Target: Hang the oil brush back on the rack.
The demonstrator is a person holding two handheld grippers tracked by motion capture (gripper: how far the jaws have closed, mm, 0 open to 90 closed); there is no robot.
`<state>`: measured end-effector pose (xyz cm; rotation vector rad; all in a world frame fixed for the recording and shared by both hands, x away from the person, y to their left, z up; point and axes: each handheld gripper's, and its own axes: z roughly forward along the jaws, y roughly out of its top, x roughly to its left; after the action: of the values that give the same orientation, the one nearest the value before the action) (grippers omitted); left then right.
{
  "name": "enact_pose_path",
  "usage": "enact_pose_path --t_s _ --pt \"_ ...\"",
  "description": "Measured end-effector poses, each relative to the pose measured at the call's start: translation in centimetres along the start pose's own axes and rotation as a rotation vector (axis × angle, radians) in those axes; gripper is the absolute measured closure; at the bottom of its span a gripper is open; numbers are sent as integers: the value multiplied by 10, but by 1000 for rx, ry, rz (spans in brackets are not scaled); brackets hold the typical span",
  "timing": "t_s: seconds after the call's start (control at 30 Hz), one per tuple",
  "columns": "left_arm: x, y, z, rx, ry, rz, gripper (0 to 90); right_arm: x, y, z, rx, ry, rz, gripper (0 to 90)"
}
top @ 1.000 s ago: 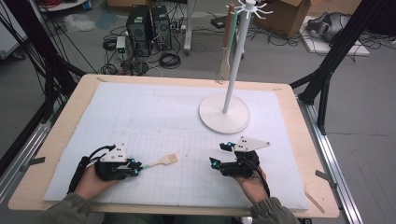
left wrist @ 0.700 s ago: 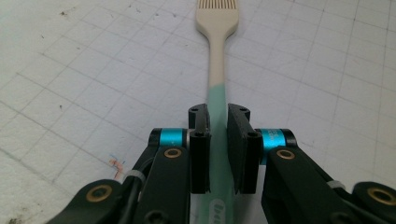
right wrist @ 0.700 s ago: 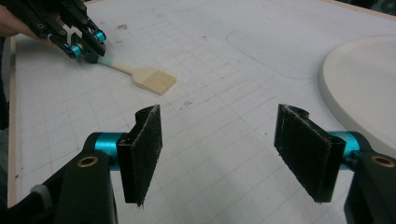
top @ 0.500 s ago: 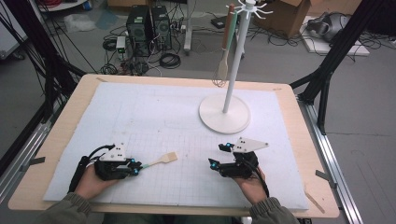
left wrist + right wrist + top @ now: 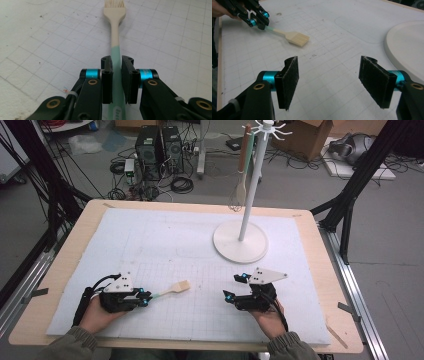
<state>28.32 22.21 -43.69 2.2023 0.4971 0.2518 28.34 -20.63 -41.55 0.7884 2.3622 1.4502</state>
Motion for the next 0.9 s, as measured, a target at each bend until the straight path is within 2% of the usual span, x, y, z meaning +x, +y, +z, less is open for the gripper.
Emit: enact_pose_path --t_s 0.27,0.57,0.9 --pt "-1 2 -4 -27 -1 8 795 2 1 1 2 12 -9 316" --pt "-3 7 -5 -32 -16 18 795 6 2 4 19 43 -38 316" --pt "-7 17 -4 -36 -35 41 794 8 9 4 7 119 -60 315"
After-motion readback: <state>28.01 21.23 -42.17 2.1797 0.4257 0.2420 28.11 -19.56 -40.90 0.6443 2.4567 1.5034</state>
